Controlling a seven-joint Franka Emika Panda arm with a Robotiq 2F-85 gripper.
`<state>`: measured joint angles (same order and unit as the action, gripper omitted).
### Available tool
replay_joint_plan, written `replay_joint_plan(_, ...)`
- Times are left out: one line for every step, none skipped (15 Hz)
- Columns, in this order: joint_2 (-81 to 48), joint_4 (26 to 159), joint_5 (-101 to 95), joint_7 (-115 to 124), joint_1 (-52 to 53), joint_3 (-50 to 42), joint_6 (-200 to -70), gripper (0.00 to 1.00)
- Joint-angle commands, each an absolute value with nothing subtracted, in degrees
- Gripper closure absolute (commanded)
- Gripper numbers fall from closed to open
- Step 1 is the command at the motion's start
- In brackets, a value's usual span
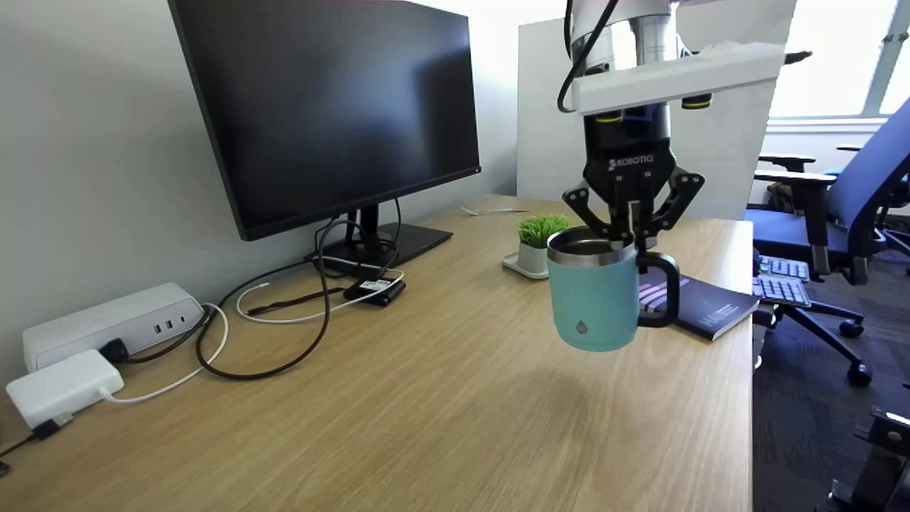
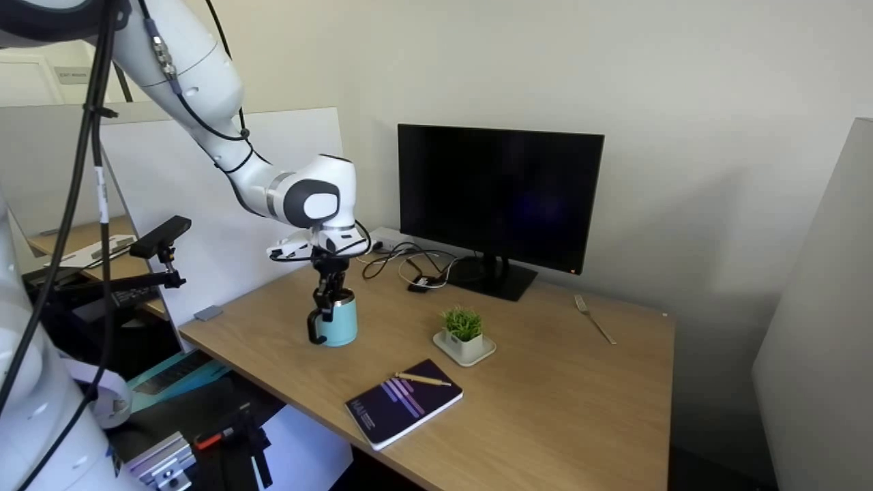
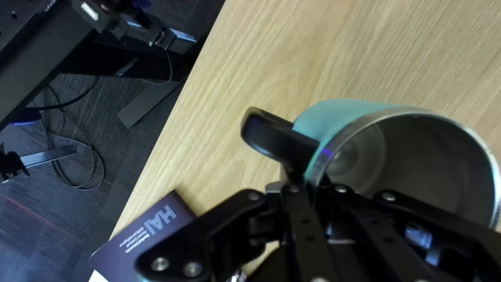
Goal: Move the thermos to the left, put the pen inside the thermos
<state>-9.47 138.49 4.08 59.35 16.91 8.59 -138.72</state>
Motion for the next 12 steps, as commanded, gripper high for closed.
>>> replay_joint_plan(-8.7, 142.5, 9.3, 59.4, 16.6, 10.9, -145.8, 0.98)
replay_joint_plan(-8.8, 143.6, 10.3, 59.3, 16.7, 11.3, -148.3, 0.98)
replay_joint_plan(-9.2, 144.5, 11.0, 59.3, 16.8, 11.7, -151.0, 0.98)
replay_joint_plan(-9.5, 145.3, 11.3, 59.6, 17.0, 12.0, -153.3, 0.98)
replay_joint_plan(-9.8, 146.1, 11.3, 59.8, 17.2, 12.2, -155.6, 0.98)
replay_joint_plan(-10.3, 146.6, 11.4, 59.7, 17.2, 12.3, -157.6, 0.98)
replay_joint_plan(-10.9, 147.0, 11.4, 59.7, 17.3, 12.3, -159.3, 0.98)
replay_joint_plan(-11.6, 147.4, 11.0, 60.1, 17.6, 12.2, -160.9, 0.98)
replay_joint_plan(-12.3, 147.6, 10.8, 60.2, 17.8, 12.1, -162.3, 0.98)
replay_joint_plan(-13.0, 147.8, 10.8, 60.3, 18.1, 12.1, -163.6, 0.98)
replay_joint_plan(-13.6, 147.8, 10.8, 60.5, 18.4, 12.0, -164.6, 0.98)
replay_joint_plan(-14.3, 147.9, 10.5, 60.7, 18.9, 11.7, -165.7, 0.98)
